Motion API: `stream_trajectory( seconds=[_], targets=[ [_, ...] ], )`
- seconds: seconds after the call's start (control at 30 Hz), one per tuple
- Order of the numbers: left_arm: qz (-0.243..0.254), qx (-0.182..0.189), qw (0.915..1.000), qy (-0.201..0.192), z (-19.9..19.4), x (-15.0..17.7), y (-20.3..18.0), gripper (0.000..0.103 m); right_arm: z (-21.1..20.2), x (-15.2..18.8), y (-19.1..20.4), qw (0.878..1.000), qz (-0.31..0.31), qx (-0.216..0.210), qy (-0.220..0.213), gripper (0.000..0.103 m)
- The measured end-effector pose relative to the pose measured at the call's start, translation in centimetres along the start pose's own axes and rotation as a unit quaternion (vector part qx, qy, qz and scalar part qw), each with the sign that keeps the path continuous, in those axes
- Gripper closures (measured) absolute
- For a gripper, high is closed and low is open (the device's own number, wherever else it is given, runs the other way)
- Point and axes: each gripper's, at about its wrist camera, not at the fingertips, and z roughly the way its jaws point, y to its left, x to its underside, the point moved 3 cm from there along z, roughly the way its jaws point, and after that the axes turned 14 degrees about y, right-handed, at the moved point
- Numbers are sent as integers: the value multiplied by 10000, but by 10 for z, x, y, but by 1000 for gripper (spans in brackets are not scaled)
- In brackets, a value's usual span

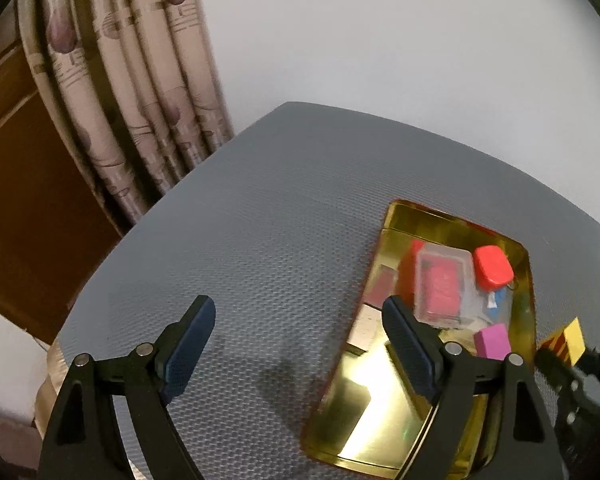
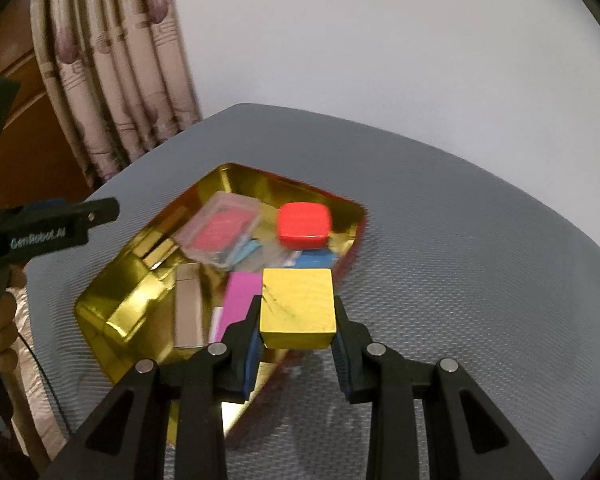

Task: Organize rigid objects
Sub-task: 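Carry the yellow cube over the tin with the right gripper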

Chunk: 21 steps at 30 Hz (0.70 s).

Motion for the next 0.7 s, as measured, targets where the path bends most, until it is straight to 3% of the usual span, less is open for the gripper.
stream_trajectory(
  seconds=[0.23,0.7],
  targets=[
    [-354,41,9993,136,3,-7,23,19,9,1,34,9992,-305,-232,104,72],
    [-240,38,9994,256,5,-7,20,18,21,10,75,9953,-737,-480,394,72]
  ],
)
